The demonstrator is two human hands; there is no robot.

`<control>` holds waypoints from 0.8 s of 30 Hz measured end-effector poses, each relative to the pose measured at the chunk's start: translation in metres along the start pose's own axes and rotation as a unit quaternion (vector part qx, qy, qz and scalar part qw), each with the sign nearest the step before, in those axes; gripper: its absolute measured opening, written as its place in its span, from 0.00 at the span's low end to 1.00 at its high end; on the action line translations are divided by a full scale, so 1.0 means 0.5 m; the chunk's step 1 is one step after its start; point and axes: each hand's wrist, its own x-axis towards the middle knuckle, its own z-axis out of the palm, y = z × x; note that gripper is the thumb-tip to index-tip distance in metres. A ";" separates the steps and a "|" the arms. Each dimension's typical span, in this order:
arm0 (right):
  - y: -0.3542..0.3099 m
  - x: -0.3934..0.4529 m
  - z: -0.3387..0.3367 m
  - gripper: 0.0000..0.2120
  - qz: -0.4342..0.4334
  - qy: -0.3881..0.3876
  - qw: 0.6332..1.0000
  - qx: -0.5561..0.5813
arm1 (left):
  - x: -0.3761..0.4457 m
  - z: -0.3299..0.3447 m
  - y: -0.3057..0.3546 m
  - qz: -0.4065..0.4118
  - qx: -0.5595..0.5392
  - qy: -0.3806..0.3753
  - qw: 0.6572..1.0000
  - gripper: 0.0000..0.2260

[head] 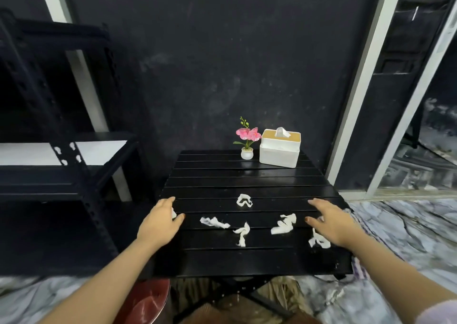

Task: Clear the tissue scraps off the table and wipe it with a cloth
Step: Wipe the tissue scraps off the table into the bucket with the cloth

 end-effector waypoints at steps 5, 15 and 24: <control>0.077 -0.050 0.009 0.26 0.053 0.003 0.999 -0.005 | -0.052 -0.006 -0.053 -0.027 0.030 -0.012 0.999 0.27; 0.146 -0.080 0.061 0.22 0.074 -0.004 0.996 -0.052 | -0.071 0.043 -0.076 -0.012 0.074 -0.049 0.996 0.26; 0.174 -0.032 0.028 0.20 0.113 0.103 0.984 -0.087 | -0.058 0.075 -0.091 0.015 0.093 -0.014 0.995 0.26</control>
